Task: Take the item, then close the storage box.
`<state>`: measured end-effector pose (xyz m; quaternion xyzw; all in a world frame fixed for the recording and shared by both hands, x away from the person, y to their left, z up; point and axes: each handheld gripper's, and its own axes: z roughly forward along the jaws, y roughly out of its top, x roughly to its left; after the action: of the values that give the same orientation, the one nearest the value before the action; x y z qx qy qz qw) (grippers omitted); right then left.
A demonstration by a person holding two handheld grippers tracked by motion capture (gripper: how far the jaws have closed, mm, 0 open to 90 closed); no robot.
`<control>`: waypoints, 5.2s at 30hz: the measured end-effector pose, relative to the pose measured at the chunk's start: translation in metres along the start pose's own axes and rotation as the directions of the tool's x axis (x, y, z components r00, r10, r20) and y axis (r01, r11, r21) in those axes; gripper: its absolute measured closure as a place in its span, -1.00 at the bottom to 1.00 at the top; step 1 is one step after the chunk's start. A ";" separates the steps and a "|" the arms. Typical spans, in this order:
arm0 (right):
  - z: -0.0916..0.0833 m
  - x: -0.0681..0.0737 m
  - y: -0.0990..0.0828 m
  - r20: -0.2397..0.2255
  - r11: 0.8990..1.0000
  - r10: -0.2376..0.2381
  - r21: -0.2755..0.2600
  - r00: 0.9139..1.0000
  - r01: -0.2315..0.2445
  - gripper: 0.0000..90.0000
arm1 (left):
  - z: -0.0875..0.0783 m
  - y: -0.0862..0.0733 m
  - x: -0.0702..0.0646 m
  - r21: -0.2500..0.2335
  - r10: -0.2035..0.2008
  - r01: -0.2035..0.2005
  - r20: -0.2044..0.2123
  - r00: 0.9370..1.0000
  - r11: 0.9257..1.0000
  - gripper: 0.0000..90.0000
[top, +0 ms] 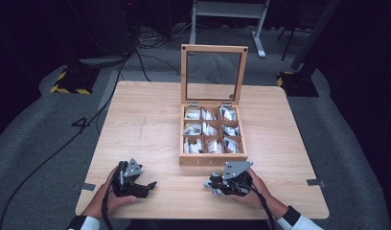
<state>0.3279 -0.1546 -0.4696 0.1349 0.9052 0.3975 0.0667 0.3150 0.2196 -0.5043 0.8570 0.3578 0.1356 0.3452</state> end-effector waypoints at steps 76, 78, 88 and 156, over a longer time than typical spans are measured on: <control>-0.114 -0.169 -0.029 0.414 0.918 0.395 -0.209 0.820 -0.337 -0.36 | 0.020 0.148 0.075 -0.149 -0.043 0.039 -0.024 0.999 0.988 -0.55; -0.115 -0.173 -0.021 0.425 0.922 0.385 -0.218 0.819 -0.320 -0.35 | 0.026 0.158 0.078 -0.152 -0.048 0.043 -0.027 0.998 0.987 -0.55; -0.106 -0.203 0.018 0.447 0.922 0.380 -0.257 0.810 -0.291 -0.19 | 0.060 0.204 0.085 -0.134 -0.071 0.066 -0.038 0.997 0.989 -0.55; -0.039 -0.272 0.066 0.362 0.852 0.518 -0.300 0.775 -0.429 -0.11 | 0.111 0.267 0.101 -0.158 -0.248 0.235 -0.065 0.967 0.959 -0.03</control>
<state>0.5918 -0.2200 -0.3910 0.4357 0.7590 0.4509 0.1752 0.5785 0.1011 -0.4018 0.7721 0.4629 0.1549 0.4069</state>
